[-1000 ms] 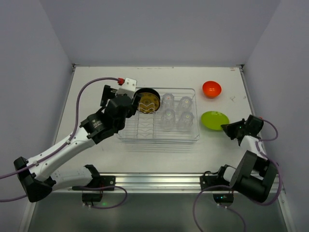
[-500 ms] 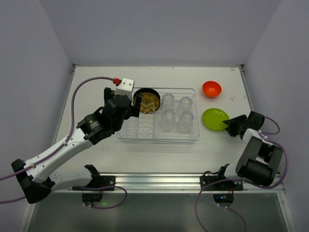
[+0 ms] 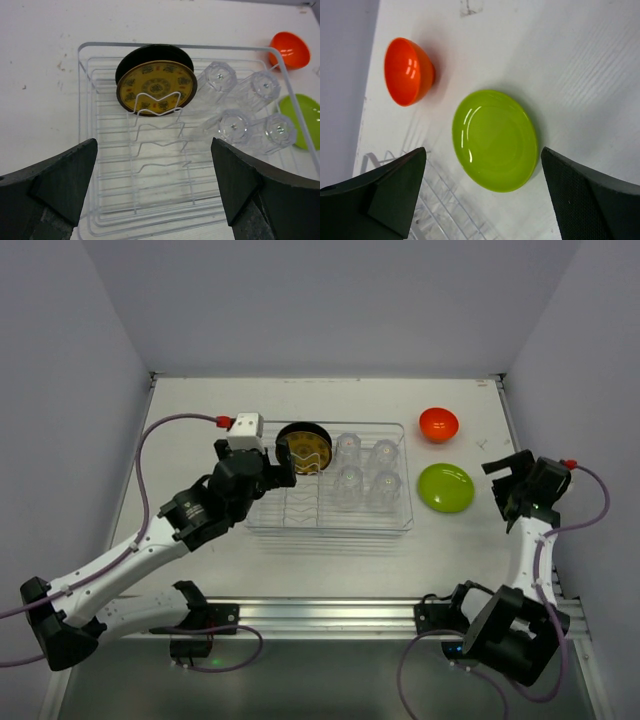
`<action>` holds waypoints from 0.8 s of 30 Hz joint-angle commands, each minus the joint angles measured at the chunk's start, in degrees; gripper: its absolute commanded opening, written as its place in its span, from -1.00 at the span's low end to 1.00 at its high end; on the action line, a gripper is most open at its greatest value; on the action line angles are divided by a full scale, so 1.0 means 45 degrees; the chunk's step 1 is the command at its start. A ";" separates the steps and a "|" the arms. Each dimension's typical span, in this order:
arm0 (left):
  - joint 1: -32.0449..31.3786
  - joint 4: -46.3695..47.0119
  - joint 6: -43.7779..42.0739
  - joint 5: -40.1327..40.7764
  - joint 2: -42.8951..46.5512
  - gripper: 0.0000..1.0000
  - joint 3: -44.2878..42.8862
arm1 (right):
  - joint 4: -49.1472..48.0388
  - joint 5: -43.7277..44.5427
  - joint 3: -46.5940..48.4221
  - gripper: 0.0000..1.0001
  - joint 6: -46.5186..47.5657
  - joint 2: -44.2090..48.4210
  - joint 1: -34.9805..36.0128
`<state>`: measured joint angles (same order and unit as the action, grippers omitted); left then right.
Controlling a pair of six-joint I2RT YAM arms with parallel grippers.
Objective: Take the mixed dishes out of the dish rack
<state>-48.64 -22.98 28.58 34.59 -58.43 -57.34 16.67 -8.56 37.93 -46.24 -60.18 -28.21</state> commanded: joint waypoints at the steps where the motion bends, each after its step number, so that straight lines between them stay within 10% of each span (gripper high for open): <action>1: 0.0106 0.1592 0.2861 0.0124 0.0544 1.00 0.0438 | 0.1121 0.0031 0.0691 0.98 0.0295 0.0987 -0.0060; 14: 0.0905 -0.2238 1.5474 0.1846 -0.2580 0.97 -0.1556 | -0.1339 -0.6494 -0.1515 0.91 -0.1245 0.3958 -0.0021; 24: 0.3150 -0.0186 1.6247 -0.1082 -0.6230 0.89 -0.3056 | -0.0695 -0.7082 -0.1983 0.86 -0.1170 0.5443 -0.0021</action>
<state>-36.91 -26.13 97.12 33.01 -82.39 -66.35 13.91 -36.97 29.89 -50.57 -37.04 -28.14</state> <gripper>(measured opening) 0.948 0.932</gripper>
